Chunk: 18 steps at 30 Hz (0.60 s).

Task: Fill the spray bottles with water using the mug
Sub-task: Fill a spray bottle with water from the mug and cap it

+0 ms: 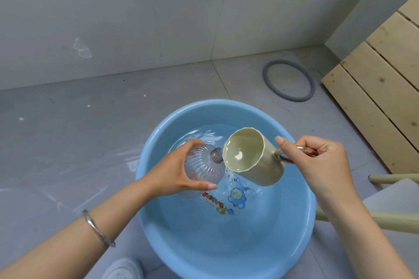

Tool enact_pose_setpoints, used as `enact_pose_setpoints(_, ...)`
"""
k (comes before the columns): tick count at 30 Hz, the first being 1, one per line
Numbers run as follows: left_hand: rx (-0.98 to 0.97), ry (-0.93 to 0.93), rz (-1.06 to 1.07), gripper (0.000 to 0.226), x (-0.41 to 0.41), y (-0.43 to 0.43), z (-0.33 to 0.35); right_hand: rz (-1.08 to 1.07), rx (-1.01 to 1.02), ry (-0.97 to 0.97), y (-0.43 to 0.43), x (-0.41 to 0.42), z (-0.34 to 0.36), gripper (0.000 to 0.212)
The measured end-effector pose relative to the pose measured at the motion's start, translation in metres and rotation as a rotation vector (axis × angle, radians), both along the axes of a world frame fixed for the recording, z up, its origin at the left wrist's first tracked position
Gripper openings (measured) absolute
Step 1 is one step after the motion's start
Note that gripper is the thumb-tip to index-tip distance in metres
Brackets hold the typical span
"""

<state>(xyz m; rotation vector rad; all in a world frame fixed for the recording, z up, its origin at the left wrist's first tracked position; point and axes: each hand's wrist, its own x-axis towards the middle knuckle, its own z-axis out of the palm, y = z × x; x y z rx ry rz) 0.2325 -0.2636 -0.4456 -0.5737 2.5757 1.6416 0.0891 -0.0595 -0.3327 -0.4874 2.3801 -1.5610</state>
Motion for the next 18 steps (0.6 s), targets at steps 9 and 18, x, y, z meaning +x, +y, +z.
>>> enact_pose_setpoints(9, -0.013, 0.01, 0.009, 0.091, 0.0, 0.002, -0.004, 0.013, 0.045, 0.069, -0.002, 0.0, 0.011, 0.036)
enact_pose_setpoints(18, 0.012, -0.018, 0.035, 0.1, -0.001, 0.004, -0.004, 0.035, 0.087, 0.131, -0.002, 0.002, 0.018, 0.038)
